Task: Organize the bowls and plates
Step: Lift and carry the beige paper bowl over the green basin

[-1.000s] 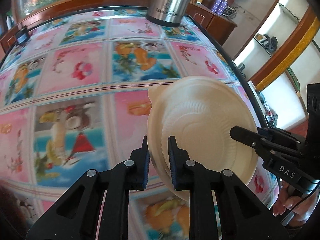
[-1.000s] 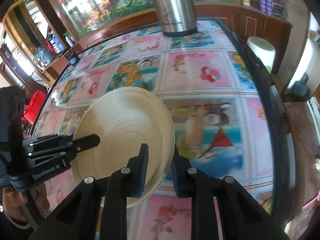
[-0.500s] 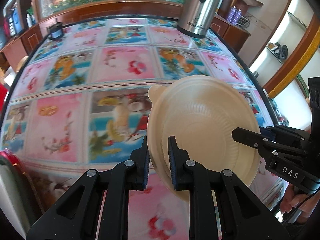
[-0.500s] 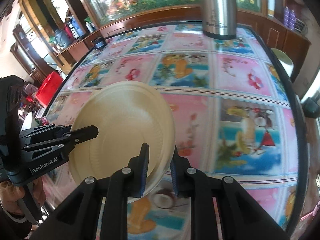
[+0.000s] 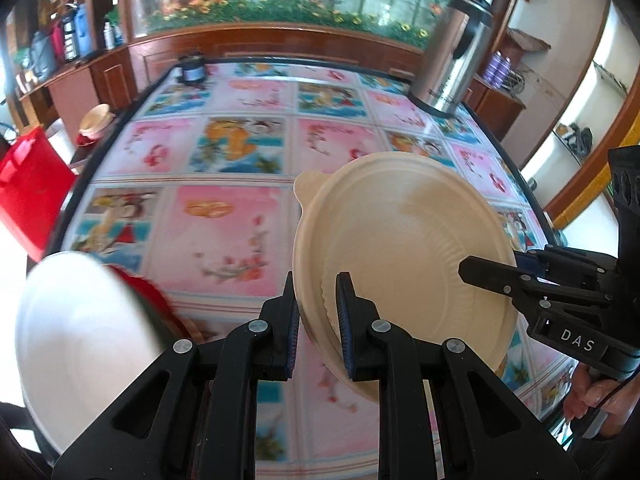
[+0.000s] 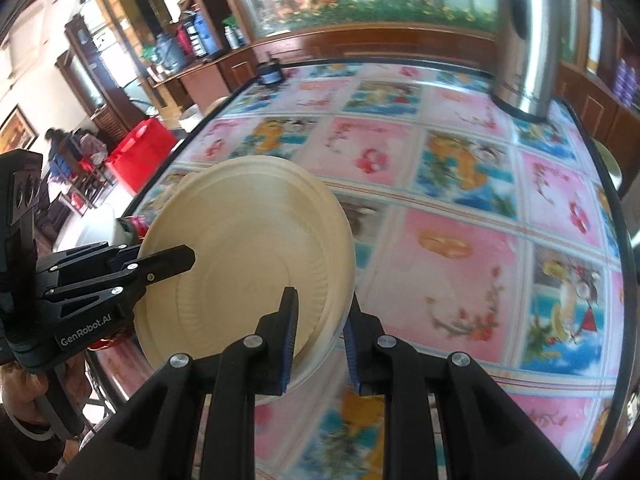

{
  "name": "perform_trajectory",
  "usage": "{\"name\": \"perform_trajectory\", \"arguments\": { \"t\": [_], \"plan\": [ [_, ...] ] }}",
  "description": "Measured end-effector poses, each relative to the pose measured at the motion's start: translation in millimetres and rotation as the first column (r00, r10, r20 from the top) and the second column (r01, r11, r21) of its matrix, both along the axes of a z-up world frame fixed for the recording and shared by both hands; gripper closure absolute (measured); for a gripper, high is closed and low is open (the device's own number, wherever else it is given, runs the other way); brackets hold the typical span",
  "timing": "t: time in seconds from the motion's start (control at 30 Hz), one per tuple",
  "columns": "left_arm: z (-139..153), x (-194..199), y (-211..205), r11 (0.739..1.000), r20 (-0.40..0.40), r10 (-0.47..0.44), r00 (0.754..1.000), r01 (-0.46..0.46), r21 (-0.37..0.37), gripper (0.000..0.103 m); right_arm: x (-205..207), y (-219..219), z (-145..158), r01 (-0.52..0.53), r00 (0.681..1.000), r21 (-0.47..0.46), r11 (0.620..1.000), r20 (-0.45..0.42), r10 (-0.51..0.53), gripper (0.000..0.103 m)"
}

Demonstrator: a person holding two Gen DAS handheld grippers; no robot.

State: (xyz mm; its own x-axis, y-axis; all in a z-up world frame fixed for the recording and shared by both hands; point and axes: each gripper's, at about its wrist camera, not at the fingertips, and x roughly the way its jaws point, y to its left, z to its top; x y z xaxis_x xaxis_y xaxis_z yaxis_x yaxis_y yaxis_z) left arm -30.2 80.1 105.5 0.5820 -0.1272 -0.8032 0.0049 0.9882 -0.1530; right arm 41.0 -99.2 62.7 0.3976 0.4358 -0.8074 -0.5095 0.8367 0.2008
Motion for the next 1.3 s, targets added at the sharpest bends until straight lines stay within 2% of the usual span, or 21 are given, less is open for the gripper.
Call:
{"name": "perform_trajectory", "arguments": {
  "t": [0.37, 0.7, 1.07, 1.3],
  "plan": [
    [23, -41, 76, 0.993, 0.055, 0.117, 0.992, -0.117, 0.013, 0.086, -21, 77, 23, -0.128, 0.991, 0.011, 0.992, 0.053, 0.127, 0.081],
    [30, -77, 135, 0.977, 0.077, 0.214, 0.974, -0.215, 0.011, 0.086, -38, 146, 27, -0.227, 0.972, -0.008, 0.974, 0.065, 0.227, 0.081],
    [7, -99, 173, 0.964, 0.035, 0.265, 0.964, -0.265, -0.021, 0.086, -55, 192, 13, -0.305, 0.951, -0.059, 0.951, 0.035, 0.307, 0.081],
    [-9, -102, 175, 0.964, 0.022, 0.266, 0.964, -0.266, -0.020, 0.086, -61, 200, 3, -0.314, 0.948, -0.091, 0.945, 0.016, 0.317, 0.081]
  ]
}}
